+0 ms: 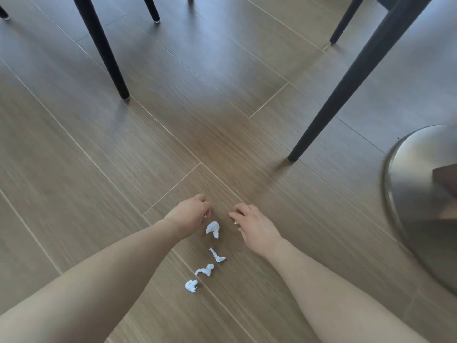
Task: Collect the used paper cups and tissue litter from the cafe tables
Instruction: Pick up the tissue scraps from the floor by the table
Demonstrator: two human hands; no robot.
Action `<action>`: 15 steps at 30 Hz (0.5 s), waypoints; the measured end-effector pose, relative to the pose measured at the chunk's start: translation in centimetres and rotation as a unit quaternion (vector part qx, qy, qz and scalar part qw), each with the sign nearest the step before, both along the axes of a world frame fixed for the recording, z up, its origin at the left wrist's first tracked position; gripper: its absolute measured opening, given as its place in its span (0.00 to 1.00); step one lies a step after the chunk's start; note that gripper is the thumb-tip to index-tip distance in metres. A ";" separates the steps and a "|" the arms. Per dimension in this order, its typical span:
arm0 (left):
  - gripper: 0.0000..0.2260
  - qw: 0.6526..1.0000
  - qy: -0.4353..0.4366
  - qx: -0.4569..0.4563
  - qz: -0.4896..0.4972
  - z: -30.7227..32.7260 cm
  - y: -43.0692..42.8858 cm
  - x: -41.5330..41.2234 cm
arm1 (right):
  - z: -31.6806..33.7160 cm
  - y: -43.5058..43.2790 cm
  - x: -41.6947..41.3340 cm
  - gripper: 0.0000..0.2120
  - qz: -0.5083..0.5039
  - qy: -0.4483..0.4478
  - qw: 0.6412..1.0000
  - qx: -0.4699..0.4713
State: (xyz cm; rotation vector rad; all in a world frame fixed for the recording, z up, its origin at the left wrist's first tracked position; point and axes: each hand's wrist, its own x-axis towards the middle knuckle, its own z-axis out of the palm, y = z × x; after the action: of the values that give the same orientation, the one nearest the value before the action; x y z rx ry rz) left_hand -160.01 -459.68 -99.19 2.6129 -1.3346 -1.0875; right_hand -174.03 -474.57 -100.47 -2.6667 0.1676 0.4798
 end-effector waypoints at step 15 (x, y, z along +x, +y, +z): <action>0.06 0.999 -0.006 -0.033 0.010 1.0 1.2 0.1 | 1.3 1.0 0.7 0.08 0.004 -0.029 0.997 0.065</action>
State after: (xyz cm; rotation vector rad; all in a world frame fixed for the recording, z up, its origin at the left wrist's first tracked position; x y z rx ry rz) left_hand -159.87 -458.50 -98.19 2.5840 -1.3211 -1.0082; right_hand -173.32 -473.61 -99.13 -2.5520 0.1043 0.4020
